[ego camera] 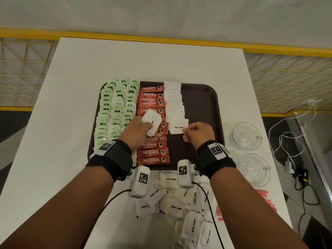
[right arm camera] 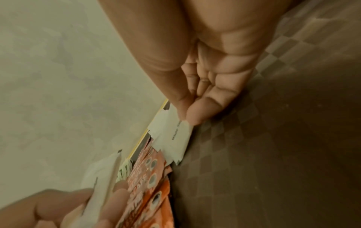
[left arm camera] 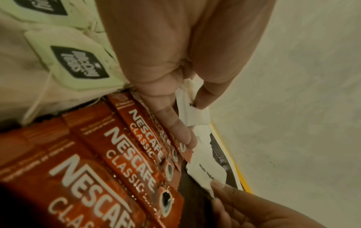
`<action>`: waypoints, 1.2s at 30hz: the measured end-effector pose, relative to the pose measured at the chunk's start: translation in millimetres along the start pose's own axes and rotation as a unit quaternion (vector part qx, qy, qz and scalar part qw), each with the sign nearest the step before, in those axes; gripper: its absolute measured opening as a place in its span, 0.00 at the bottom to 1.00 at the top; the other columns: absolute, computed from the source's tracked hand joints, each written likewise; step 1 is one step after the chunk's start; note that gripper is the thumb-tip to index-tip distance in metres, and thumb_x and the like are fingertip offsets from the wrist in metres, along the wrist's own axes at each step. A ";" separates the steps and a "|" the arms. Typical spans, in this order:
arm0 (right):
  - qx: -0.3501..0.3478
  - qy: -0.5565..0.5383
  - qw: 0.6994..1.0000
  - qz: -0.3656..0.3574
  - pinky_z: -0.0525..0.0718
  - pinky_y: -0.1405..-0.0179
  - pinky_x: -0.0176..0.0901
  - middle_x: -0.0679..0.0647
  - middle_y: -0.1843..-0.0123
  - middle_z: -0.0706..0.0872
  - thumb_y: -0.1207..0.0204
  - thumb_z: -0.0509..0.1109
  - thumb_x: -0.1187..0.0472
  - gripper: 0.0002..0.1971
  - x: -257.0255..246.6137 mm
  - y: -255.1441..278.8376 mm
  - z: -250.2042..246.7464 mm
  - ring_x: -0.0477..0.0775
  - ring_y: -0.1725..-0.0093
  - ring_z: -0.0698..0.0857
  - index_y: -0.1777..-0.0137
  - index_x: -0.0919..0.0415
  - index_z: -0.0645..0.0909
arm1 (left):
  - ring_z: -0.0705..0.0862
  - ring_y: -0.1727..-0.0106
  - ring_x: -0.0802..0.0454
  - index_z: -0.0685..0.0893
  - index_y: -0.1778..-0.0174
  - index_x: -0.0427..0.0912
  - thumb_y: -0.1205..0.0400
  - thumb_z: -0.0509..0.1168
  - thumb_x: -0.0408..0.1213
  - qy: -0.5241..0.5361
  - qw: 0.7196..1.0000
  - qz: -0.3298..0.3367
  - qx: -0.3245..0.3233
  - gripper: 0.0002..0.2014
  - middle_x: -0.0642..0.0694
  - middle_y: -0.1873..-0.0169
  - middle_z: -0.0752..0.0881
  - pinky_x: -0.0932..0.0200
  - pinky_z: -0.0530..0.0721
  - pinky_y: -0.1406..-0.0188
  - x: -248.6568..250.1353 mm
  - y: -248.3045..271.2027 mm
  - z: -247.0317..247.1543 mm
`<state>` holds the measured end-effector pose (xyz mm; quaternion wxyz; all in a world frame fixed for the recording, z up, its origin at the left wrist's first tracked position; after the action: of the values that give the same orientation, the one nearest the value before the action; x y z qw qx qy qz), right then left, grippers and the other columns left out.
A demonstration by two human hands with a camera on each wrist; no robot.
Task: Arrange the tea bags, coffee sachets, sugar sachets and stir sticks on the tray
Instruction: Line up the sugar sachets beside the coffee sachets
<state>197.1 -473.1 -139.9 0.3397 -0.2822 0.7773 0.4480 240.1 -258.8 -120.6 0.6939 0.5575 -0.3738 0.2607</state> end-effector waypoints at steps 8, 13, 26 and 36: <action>0.030 0.191 0.980 -0.053 0.78 0.61 0.40 0.49 0.59 0.84 0.28 0.77 0.52 0.10 -12.2 -5.1 -0.1 0.49 0.58 0.83 0.57 0.57 0.82 | 0.92 0.51 0.43 0.71 0.28 0.39 0.14 0.64 0.30 -0.033 0.999 0.010 -0.015 0.18 0.38 0.40 0.85 0.55 0.92 0.57 -1.2 5.1 -1.8; 0.022 0.156 0.978 -0.137 0.76 0.59 0.36 0.47 0.57 0.83 0.24 0.73 0.47 0.13 -42.0 12.5 -1.2 0.45 0.57 0.81 0.50 0.56 0.82 | 0.92 0.52 0.43 0.72 0.30 0.39 0.18 0.71 0.32 -0.102 0.994 0.025 -0.042 0.22 0.37 0.43 0.87 0.51 0.92 0.57 -0.4 8.3 4.5; -0.081 0.100 0.989 -0.069 0.83 0.67 0.33 0.53 0.60 0.89 0.21 0.73 0.59 0.05 -10.1 14.3 -4.1 0.45 0.64 0.86 0.49 0.59 0.85 | 0.92 0.50 0.45 0.74 0.33 0.42 0.11 0.57 0.33 -0.046 0.999 0.014 -0.023 0.11 0.39 0.44 0.87 0.54 0.92 0.57 2.5 9.5 5.1; -0.011 0.169 0.984 -0.059 0.90 0.56 0.49 0.51 0.63 0.88 0.25 0.76 0.52 0.09 -7.7 -1.8 -0.8 0.46 0.69 0.87 0.58 0.55 0.81 | 0.92 0.51 0.46 0.74 0.31 0.40 0.13 0.62 0.34 -0.076 0.997 0.019 -0.017 0.14 0.41 0.44 0.87 0.58 0.91 0.59 -0.8 12.3 -2.9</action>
<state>203.0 -473.6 -134.5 0.2262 -0.4030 0.8007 0.3812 230.7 -252.9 -114.5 0.6674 0.5573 -0.4403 0.2239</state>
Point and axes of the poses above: each hand's wrist, its own y-axis away from the middle knuckle, its own z-axis out of the palm, x = y × z, the point moved 8 cm from there along -y, towards the middle knuckle
